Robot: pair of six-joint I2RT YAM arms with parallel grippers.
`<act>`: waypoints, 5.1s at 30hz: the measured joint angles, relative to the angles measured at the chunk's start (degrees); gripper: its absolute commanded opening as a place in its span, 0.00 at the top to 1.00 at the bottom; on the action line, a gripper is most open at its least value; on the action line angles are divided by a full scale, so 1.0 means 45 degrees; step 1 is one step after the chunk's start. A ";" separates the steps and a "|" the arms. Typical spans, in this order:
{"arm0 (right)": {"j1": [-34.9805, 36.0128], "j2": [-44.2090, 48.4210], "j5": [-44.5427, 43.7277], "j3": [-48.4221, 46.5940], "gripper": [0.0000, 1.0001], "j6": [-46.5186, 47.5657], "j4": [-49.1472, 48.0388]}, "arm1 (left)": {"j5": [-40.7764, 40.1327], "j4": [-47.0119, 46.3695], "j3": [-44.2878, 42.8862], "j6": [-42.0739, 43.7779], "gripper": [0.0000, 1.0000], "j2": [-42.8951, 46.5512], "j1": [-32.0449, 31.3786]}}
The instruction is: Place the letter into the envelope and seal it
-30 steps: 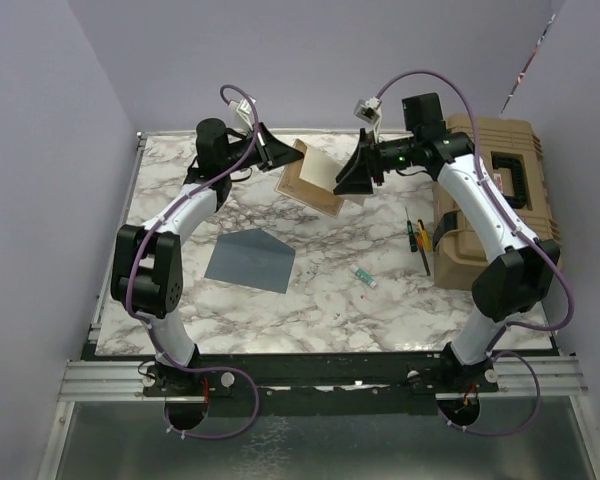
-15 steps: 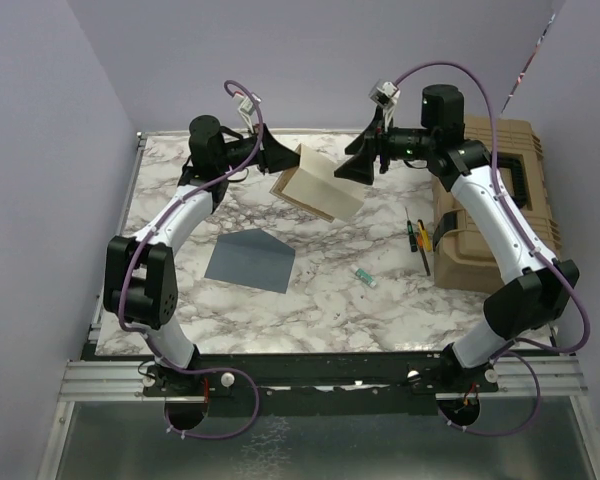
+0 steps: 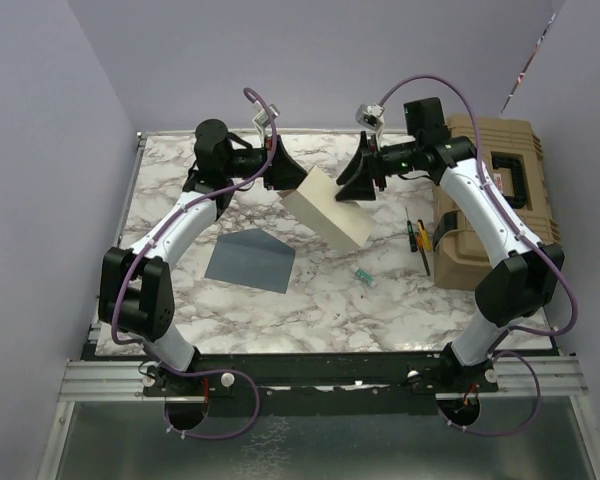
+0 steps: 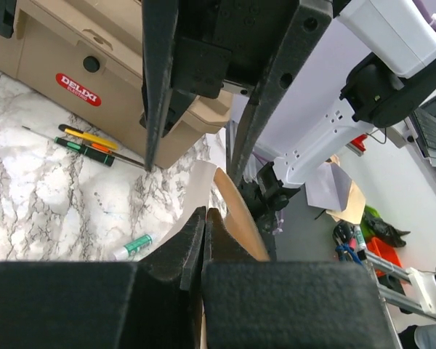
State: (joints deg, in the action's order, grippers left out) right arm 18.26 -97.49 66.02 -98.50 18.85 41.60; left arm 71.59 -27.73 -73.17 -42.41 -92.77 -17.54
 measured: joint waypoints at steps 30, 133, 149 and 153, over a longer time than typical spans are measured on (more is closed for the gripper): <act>-0.0044 0.1511 -0.0131 0.2880 1.00 -0.1889 -0.2317 | -0.5231 0.2997 -0.0457 0.0947 0.15 0.0359 0.1909; 0.0180 0.3317 -0.1098 0.7781 0.35 -1.6223 -1.5543 | -0.7689 0.0427 0.0053 -0.4303 1.00 0.2317 -0.1846; 0.0194 0.5663 -0.3929 0.7640 0.00 -1.3119 -1.3313 | -0.7626 0.0092 -0.0112 -0.4877 1.00 0.2317 -0.1486; 0.0194 0.6023 -0.4221 0.7087 0.00 -1.2701 -1.3313 | -0.7621 0.0092 -0.0112 -0.4935 1.00 0.2336 -0.1486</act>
State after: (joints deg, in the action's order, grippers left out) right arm 19.14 -70.39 47.03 -66.61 -38.30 -18.31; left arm 37.30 -27.31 -73.67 -64.62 -82.26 -24.23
